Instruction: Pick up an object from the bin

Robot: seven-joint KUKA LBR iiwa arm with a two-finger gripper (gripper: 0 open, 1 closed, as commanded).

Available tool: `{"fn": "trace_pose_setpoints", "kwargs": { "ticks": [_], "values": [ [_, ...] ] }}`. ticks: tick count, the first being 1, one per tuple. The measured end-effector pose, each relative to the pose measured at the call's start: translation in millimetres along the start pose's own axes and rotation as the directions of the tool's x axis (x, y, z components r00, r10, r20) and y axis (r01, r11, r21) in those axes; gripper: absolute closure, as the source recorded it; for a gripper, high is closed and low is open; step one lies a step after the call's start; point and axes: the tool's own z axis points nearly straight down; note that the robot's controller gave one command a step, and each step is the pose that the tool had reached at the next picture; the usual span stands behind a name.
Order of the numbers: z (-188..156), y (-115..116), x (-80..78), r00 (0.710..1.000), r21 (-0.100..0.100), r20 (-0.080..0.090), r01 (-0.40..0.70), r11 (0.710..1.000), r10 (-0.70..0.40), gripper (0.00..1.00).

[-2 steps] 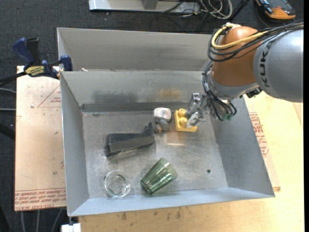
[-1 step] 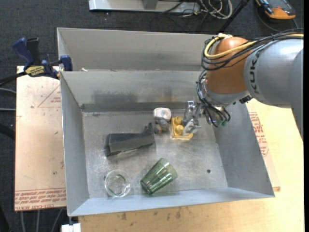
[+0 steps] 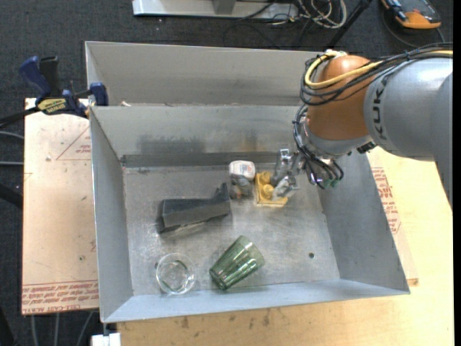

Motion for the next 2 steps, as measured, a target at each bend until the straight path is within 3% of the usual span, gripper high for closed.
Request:
{"fn": "trace_pose_setpoints", "kwargs": {
  "ticks": [2],
  "values": [
    [0.0, 0.0, -0.2, 1.0, 0.0, -0.001, 0.0, 1.0, 0.0, 1.0]
  ]
}}
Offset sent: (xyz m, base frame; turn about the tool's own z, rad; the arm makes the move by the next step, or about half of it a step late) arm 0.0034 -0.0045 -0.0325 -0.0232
